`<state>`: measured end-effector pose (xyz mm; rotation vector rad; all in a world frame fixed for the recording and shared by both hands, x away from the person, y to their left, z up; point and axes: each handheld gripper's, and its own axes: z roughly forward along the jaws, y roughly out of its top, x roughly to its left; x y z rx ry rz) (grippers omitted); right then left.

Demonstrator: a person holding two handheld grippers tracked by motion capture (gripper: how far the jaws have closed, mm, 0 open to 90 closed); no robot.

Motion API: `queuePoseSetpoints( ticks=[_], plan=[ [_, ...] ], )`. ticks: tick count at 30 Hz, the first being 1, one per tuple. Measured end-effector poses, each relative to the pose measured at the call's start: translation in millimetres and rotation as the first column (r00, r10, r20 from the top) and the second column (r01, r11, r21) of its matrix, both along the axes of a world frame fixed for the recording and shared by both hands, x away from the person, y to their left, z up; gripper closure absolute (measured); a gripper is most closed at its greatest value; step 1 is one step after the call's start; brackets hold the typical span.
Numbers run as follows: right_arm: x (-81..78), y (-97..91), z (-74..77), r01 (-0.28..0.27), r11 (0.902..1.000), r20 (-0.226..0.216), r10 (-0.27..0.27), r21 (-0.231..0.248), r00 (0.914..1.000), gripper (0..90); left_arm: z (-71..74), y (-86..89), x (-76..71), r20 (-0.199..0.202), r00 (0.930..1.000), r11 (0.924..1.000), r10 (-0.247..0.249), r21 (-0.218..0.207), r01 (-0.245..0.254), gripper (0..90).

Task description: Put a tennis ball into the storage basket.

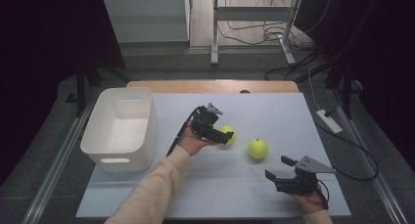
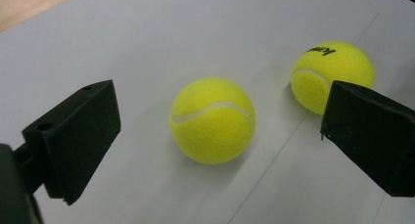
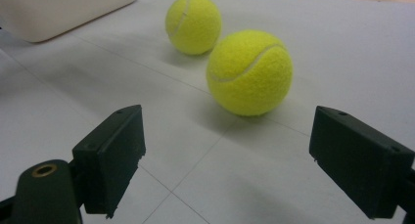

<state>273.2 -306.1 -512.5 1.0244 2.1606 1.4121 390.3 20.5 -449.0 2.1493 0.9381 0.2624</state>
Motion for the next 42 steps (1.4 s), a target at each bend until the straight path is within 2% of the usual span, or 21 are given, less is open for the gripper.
queuePoseSetpoints(
  ticks=[9, 12, 20, 31, 34, 42],
  plan=[
    [-0.1, 0.4, -0.2, -0.001, 1.0000, 0.001, 0.001, -0.003, 1.0000, 13.6, -6.3, -6.2, 6.9, -0.026, 0.9996, 1.0000, 0.001, -0.003, -0.001, 2.0],
    [-0.3, -0.3, 0.1, 0.001, 1.0000, 0.001, -0.001, 0.001, 1.0000, 13.6, -8.9, -8.6, 9.5, -0.036, 0.9994, 1.0000, -0.005, 0.008, 0.006, 2.0],
    [0.0, -0.6, -0.5, 0.004, 1.0000, -0.003, -0.004, -0.004, 1.0000, 13.6, -15.5, -10.1, 15.7, -0.053, 0.9985, 0.9998, 0.012, 0.016, -0.011, 1.9],
    [0.3, -0.7, -0.7, 0.003, 1.0000, -0.002, -0.003, -0.006, 1.0000, 13.6, -21.6, -12.8, 18.5, -0.070, 0.9975, 0.9997, 0.008, 0.021, -0.006, 2.0],
    [0.2, -0.6, -0.8, 0.002, 1.0000, -0.002, -0.002, -0.007, 1.0000, 13.6, -24.6, -15.3, 19.7, -0.077, 0.9970, 0.9994, -0.005, 0.034, 0.007, 2.0],
    [0.4, -0.8, -1.3, 0.003, 0.9999, -0.003, -0.003, -0.010, 1.0000, 13.6, -34.0, -17.7, 26.1, -0.096, 0.9954, 0.9987, 0.006, 0.051, -0.001, 2.2]
  ],
)
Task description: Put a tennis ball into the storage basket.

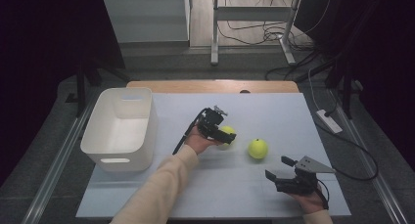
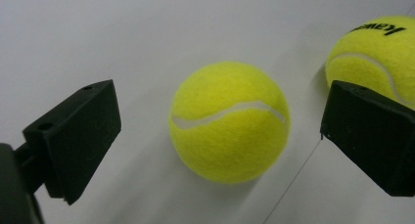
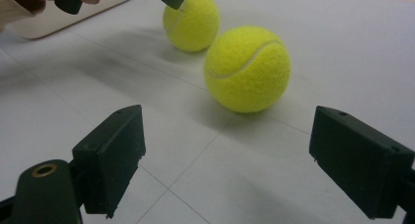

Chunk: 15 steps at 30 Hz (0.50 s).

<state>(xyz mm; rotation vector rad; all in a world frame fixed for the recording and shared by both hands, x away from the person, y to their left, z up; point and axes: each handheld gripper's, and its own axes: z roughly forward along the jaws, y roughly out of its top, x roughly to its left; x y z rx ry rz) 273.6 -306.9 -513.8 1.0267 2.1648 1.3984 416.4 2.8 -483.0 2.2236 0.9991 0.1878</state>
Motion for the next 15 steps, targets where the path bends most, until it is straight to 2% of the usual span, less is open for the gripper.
queuePoseSetpoints(
  ticks=[2, 10, 15],
  plan=[
    [0.2, -0.2, -0.3, 0.000, 1.0000, -0.001, 0.000, -0.001, 1.0000, 13.6, -3.1, 0.1, 2.2, -0.014, 0.9999, 1.0000, 0.003, -0.002, -0.003, 2.3],
    [0.3, 0.4, -0.8, 0.000, 1.0000, -0.001, 0.000, -0.008, 1.0000, 13.6, -9.4, -1.8, 5.1, -0.024, 0.9997, 1.0000, 0.004, 0.007, -0.003, 3.1],
    [0.3, 0.1, -0.6, 0.000, 1.0000, 0.001, 0.000, -0.007, 1.0000, 13.6, -12.6, -3.6, 6.1, -0.041, 0.9990, 0.9998, -0.016, 0.008, 0.017, 5.1]
  ],
)
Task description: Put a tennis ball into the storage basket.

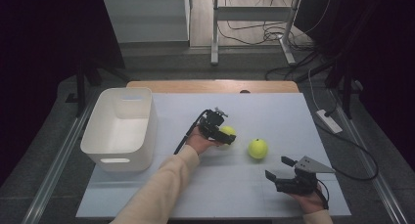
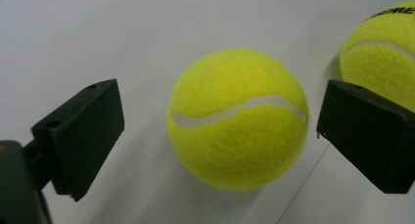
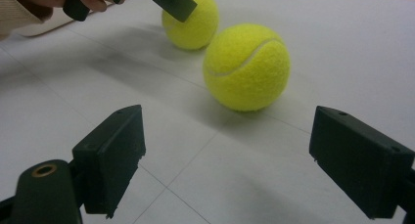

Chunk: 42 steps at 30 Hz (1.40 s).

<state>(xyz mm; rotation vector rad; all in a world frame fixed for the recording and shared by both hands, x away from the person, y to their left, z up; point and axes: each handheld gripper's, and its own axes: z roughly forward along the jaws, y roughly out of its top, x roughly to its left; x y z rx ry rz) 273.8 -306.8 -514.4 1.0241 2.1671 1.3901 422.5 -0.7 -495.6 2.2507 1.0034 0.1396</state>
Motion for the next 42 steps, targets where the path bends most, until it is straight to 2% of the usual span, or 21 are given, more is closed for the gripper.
queuePoseSetpoints(
  ticks=[7, 11, 16, 19, 27, 42],
  plan=[
    [0.1, 0.2, -0.1, -0.002, 1.0000, -0.002, 0.002, 0.001, 1.0000, 13.5, -2.7, 0.1, 1.2, -0.020, 0.9994, 0.9996, -0.028, -0.007, 0.028, 12.3],
    [0.1, 0.0, -0.1, -0.001, 1.0000, 0.000, 0.001, 0.000, 1.0000, 13.5, -6.2, 1.7, 3.7, -0.051, 0.9976, 0.9987, -0.046, -0.026, 0.045, 23.9],
    [0.1, -0.4, -0.1, 0.000, 1.0000, 0.000, 0.000, 0.000, 1.0000, 13.6, -5.3, 3.3, 4.3, -0.056, 0.9973, 0.9985, -0.048, -0.028, 0.046, 26.7],
    [0.1, -0.7, 0.0, 0.002, 1.0000, 0.000, -0.002, -0.002, 1.0000, 13.6, -4.2, 3.7, 3.8, -0.043, 0.9983, 0.9991, -0.038, -0.020, 0.037, 27.0],
    [0.2, -1.2, -0.1, 0.003, 1.0000, 0.000, -0.003, 0.002, 1.0000, 13.6, 3.2, 7.8, 1.1, -0.037, 0.9984, 0.9978, -0.044, -0.051, 0.042, 27.1],
    [-0.1, -1.3, 0.1, 0.006, 1.0000, 0.001, -0.006, 0.002, 1.0000, 13.6, 24.2, 14.5, -11.6, 0.035, 0.9983, 0.9935, -0.047, -0.102, 0.050, 27.1]
  ],
)
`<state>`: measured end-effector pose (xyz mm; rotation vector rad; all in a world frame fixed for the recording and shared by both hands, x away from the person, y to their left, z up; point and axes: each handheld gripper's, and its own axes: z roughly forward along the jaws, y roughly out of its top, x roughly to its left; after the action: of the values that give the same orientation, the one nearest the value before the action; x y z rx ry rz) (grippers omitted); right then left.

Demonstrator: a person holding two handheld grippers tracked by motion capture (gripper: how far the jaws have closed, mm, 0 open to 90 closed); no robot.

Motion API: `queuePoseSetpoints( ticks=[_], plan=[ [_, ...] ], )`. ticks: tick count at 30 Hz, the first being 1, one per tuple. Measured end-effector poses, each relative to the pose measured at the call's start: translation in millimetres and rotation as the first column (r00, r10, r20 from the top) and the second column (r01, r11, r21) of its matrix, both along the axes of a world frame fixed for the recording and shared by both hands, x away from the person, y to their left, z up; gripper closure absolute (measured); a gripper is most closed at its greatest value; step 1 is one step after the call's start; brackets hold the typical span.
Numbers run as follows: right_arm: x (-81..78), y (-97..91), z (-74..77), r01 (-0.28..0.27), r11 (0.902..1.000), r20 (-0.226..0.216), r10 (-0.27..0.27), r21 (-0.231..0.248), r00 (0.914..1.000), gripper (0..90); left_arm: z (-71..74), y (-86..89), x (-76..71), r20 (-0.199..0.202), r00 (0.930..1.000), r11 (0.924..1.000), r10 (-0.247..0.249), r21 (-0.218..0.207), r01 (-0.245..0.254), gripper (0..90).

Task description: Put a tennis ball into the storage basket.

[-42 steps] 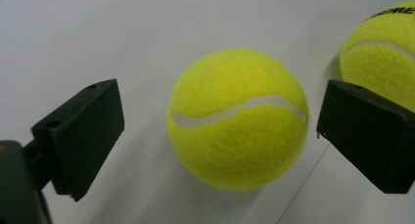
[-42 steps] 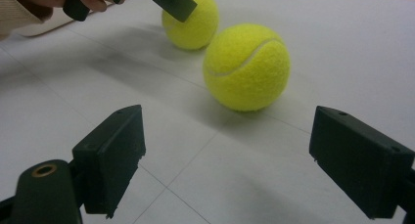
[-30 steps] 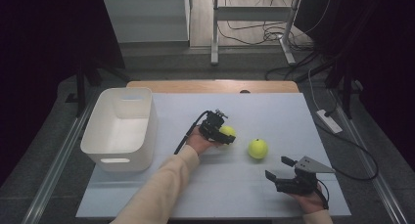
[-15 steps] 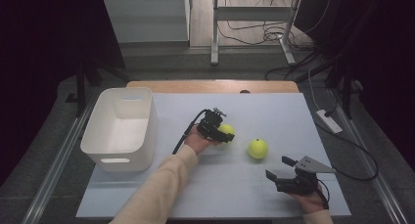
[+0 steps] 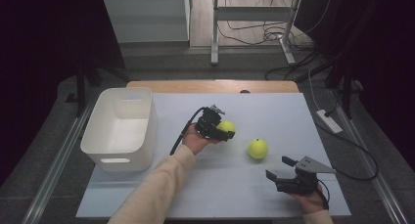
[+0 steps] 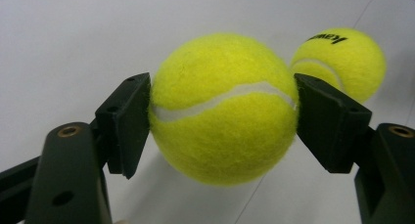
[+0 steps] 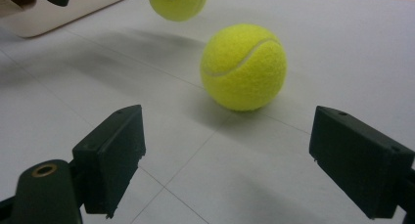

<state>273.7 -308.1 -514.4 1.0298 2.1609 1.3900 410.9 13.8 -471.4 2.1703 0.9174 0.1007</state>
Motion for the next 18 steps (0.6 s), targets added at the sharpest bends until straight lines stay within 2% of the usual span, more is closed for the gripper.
queuePoseSetpoints(
  ticks=[5, 15, 18],
  plan=[
    [0.1, 0.3, 0.2, -0.001, 1.0000, 0.001, 0.001, 0.001, 1.0000, 13.6, 6.7, 2.2, -5.2, 0.021, 0.9998, 0.9999, -0.005, -0.013, 0.005, 27.1],
    [0.2, -1.1, 0.3, 0.002, 0.9999, 0.000, -0.002, 0.011, 1.0000, 13.6, 23.7, 11.0, -15.7, 0.074, 0.9972, 0.9975, 0.003, -0.070, 0.003, 27.0],
    [0.7, -1.6, 0.5, 0.004, 0.9999, 0.000, -0.004, 0.010, 1.0000, 13.6, 26.2, 12.9, -17.2, 0.081, 0.9967, 0.9974, -0.004, -0.072, 0.010, 27.0]
  ],
)
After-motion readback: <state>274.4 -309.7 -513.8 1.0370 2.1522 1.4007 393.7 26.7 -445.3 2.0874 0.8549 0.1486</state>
